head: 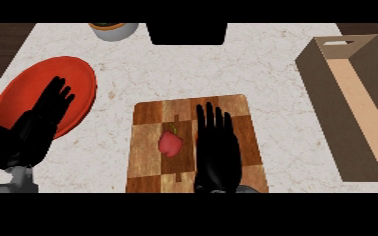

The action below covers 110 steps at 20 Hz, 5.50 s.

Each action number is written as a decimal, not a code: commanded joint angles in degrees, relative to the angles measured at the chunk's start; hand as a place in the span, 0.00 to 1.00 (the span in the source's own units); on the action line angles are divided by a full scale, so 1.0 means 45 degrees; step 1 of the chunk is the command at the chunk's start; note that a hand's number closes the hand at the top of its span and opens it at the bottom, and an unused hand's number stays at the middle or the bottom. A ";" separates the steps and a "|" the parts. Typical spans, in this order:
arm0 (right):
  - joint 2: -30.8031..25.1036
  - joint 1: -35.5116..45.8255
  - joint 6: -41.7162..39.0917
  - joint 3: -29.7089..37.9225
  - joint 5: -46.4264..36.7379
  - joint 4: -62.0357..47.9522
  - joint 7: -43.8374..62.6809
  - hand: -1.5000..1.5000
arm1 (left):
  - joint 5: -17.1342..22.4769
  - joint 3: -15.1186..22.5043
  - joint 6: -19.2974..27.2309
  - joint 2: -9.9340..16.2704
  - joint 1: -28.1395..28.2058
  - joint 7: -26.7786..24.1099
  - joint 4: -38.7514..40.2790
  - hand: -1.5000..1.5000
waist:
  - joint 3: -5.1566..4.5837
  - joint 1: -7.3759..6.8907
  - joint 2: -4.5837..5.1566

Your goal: Pick the tomato from the cutting board and place it in the cardboard box

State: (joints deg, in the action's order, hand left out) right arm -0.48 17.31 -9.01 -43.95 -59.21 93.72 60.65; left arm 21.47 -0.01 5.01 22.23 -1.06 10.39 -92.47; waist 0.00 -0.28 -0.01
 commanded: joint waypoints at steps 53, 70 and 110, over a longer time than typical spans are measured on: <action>-0.1681 0.6966 0.2120 0.7951 0.1387 -1.1530 -0.3321 1.00 | -0.0932 -0.2192 -0.1853 -0.0989 -0.0975 0.1862 -0.0605 0.50 | 0.0004 -0.0163 0.0066; -0.3039 0.8528 0.0450 0.7424 -0.1877 -0.4950 0.1397 1.00 | -0.1075 -0.2466 -0.1960 -0.1139 -0.0496 0.1570 -0.0504 0.50 | -0.0003 0.0184 -0.0077; -0.5126 0.3346 0.3034 1.3279 0.1192 -0.7525 -0.5433 0.00 | -0.1754 -0.2665 -0.2433 -0.1676 -0.0658 0.1346 -0.0160 0.50 | 0.0003 0.0005 0.0016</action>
State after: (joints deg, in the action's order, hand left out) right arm -24.34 32.84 2.38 14.94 -56.10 62.01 40.06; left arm 13.84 -11.56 -5.44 14.33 -2.91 16.56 -94.42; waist -0.23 -0.19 -0.21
